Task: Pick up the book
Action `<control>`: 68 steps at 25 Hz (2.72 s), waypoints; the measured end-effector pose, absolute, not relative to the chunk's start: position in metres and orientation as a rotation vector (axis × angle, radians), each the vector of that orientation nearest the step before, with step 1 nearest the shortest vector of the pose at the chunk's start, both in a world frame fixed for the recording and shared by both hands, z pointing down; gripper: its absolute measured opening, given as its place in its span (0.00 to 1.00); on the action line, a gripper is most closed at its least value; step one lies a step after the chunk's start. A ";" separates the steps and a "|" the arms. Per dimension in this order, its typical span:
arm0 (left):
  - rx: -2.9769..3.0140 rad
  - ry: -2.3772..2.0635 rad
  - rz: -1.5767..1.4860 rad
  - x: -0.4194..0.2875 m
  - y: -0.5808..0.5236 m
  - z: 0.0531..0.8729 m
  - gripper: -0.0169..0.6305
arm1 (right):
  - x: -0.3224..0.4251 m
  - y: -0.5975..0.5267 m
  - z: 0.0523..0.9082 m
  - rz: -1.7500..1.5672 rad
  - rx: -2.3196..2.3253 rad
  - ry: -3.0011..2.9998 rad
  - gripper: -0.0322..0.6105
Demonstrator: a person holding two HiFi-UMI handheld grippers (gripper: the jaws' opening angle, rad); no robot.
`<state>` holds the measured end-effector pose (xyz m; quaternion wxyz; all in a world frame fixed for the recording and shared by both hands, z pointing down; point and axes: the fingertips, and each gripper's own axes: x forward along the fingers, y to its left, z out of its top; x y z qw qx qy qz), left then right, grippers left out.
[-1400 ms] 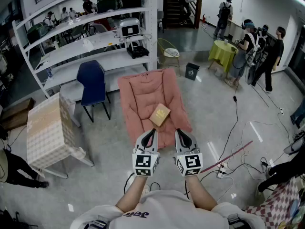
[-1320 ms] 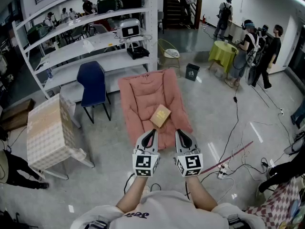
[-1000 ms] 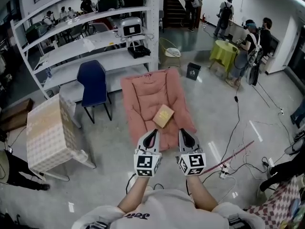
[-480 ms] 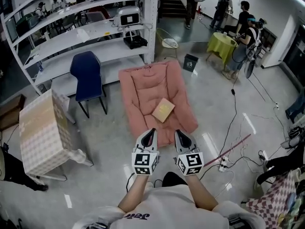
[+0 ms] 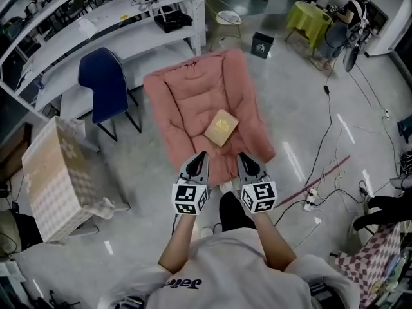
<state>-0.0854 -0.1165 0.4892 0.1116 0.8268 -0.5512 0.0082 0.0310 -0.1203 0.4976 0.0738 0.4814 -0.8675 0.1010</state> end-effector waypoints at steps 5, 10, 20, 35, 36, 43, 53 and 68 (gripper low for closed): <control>2.363 -1.555 0.114 -0.080 -0.231 0.555 0.05 | 0.049 -0.229 0.569 0.471 1.401 -2.540 0.08; 2.303 -1.442 0.273 -0.075 -0.316 0.649 0.05 | 0.059 -0.299 0.672 0.736 1.352 -2.448 0.08; 2.175 -1.233 0.498 -0.067 -0.425 0.836 0.25 | 0.061 -0.373 0.879 1.017 1.217 -2.201 0.31; 2.134 -0.944 0.563 -0.048 -0.497 1.004 0.52 | 0.036 -0.413 1.042 1.314 1.098 -2.124 0.51; 2.144 -0.917 0.569 -0.044 -0.500 1.009 0.52 | 0.036 -0.416 1.047 1.318 1.106 -2.122 0.51; 2.142 -0.842 0.589 -0.038 -0.511 1.028 0.51 | 0.032 -0.437 1.068 1.318 1.146 -2.064 0.52; 2.111 -0.880 0.566 -0.041 -0.470 0.979 0.45 | 0.040 -0.410 1.022 1.234 1.116 -2.014 0.47; 2.174 -1.130 0.256 -0.074 -0.337 0.761 0.45 | 0.026 -0.305 0.800 0.781 1.063 -2.237 0.47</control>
